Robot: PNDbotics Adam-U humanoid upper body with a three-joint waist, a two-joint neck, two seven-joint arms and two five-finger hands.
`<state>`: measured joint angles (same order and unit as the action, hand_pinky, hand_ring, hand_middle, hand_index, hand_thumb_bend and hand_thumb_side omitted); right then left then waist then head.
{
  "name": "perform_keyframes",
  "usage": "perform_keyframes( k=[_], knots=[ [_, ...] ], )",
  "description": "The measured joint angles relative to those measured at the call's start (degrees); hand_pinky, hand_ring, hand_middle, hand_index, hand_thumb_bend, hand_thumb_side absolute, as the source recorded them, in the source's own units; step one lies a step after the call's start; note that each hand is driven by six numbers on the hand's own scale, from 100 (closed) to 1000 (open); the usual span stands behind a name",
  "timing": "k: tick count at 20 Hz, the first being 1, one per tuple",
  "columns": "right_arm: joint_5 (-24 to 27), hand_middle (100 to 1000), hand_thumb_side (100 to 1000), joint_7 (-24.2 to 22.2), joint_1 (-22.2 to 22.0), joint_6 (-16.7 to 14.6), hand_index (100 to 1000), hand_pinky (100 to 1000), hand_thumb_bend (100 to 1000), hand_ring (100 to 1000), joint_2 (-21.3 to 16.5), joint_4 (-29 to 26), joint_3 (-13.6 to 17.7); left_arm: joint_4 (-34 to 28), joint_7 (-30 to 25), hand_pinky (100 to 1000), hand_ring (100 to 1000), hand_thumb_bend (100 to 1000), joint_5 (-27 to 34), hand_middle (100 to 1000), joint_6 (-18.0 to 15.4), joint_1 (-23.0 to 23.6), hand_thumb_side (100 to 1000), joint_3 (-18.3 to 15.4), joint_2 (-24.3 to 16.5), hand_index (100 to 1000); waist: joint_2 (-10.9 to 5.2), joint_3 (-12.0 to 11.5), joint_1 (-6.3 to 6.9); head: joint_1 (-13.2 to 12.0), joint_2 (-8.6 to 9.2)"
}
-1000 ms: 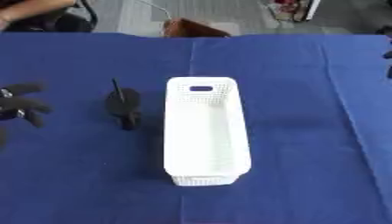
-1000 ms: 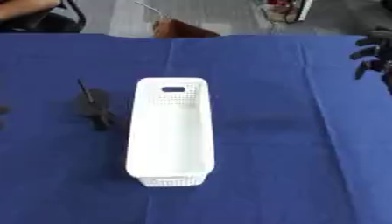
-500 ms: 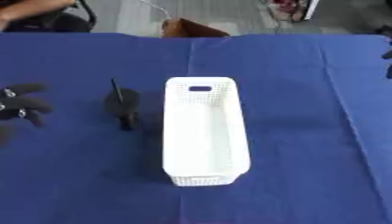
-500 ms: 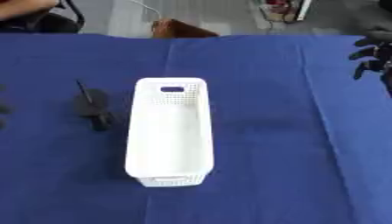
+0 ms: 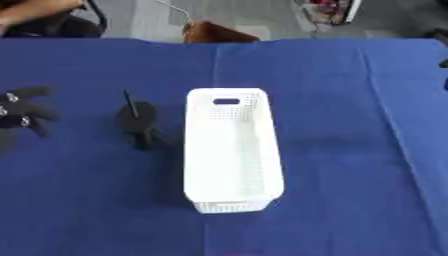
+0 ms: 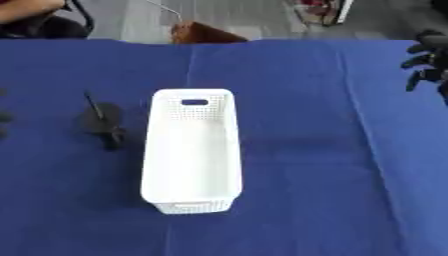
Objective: Pick up objects on the table and place them in the box.
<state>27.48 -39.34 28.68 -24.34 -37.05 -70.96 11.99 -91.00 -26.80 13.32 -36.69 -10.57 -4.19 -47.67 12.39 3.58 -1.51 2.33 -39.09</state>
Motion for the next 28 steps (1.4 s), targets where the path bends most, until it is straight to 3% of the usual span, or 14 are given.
perform_keyframes(
  k=[9,12,20,28],
  knots=[
    [-0.4,716,541,-0.34,1.19,0.34,834,412,1000,666,0.77,-0.4,-0.8,9.18,2.16,610,749,100,-0.33,984,-2.19,-3.61,888,1.05,-3.57,898,0.41,2.31,0.73,-1.05,0.09],
    [-0.44,716,544,-0.44,1.41,0.44,834,412,1000,666,0.97,-0.7,-1.06,12.76,2.65,612,747,100,-0.77,987,-2.67,-4.75,932,1.74,-4.18,898,0.45,3.0,0.81,-1.5,0.54],
    [-0.52,716,541,-0.71,2.18,0.71,834,412,1000,666,1.32,-1.09,-1.74,28.58,3.92,606,742,100,-2.3,992,-3.95,-7.99,975,4.11,-6.09,892,0.46,4.41,1.32,-2.16,0.62],
    [-0.52,716,541,-0.82,2.4,0.82,834,412,1000,666,1.47,-1.23,-1.74,30.42,3.91,606,742,100,-1.01,996,-3.95,-8.4,987,4.55,-6.11,891,0.61,4.5,1.3,-2.3,1.06]
  ],
)
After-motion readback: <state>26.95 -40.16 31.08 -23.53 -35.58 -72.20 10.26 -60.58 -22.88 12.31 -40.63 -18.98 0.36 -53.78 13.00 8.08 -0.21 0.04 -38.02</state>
